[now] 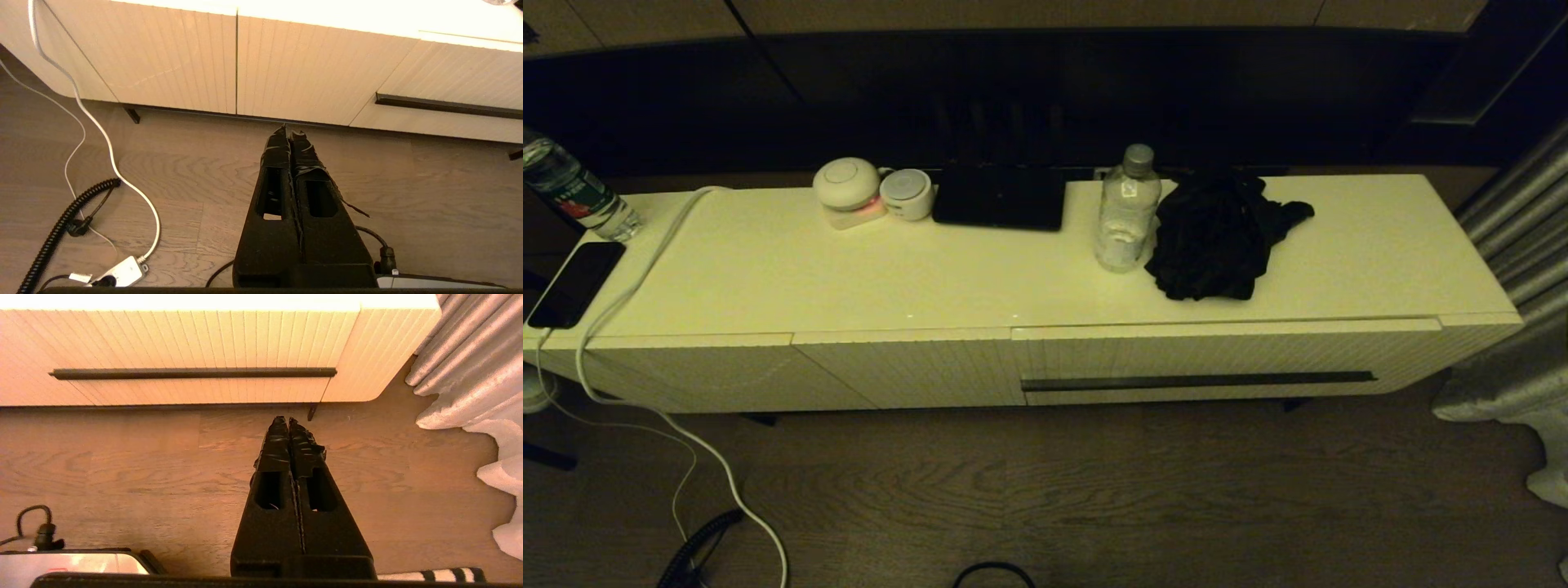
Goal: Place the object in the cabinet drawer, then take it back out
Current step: Open the drawer
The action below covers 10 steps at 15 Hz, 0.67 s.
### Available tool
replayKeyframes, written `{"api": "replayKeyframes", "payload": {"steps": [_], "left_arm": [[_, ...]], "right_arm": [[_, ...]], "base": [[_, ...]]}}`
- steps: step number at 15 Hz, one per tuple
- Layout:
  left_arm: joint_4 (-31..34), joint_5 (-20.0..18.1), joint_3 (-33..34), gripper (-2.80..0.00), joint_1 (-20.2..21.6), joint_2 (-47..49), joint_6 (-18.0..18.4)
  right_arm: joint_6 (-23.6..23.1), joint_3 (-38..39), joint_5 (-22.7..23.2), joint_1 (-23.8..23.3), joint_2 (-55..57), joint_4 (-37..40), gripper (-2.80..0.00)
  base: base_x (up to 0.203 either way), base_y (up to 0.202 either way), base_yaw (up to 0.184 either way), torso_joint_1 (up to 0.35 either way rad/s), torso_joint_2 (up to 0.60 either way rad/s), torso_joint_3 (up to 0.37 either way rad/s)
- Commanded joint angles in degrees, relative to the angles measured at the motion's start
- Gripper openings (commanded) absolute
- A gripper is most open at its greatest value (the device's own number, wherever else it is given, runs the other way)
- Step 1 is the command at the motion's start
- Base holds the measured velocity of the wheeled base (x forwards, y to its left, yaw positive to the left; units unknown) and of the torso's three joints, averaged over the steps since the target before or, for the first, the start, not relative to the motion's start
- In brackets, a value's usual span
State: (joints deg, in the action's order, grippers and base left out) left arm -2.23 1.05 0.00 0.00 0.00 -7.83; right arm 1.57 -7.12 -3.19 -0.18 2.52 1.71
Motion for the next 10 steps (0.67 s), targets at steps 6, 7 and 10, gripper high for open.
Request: {"api": "replayKeyframes", "payload": {"steps": [6,7,10], "left_arm": [[-0.1,0.0,0.0,-2.8,0.0,-0.1,-0.1],[0.0,0.0,0.0,-2.8,0.0,-0.1,-0.1],[0.0,0.0,0.0,-2.8,0.0,-0.1,-0.1]], "right_arm": [[-8.3,-31.4,0.1,0.6,23.3,2.5,-2.8],[-12.0,-33.4,0.3,0.7,26.5,3.0,-2.8],[-22.8,-38.3,1.0,0.8,37.8,3.3,-2.8]], "base": [[0.0,0.0,0.0,0.0,0.0,0.0],[0.0,0.0,0.0,0.0,0.0,0.0],[0.0,0.0,0.0,0.0,0.0,0.0]]}}
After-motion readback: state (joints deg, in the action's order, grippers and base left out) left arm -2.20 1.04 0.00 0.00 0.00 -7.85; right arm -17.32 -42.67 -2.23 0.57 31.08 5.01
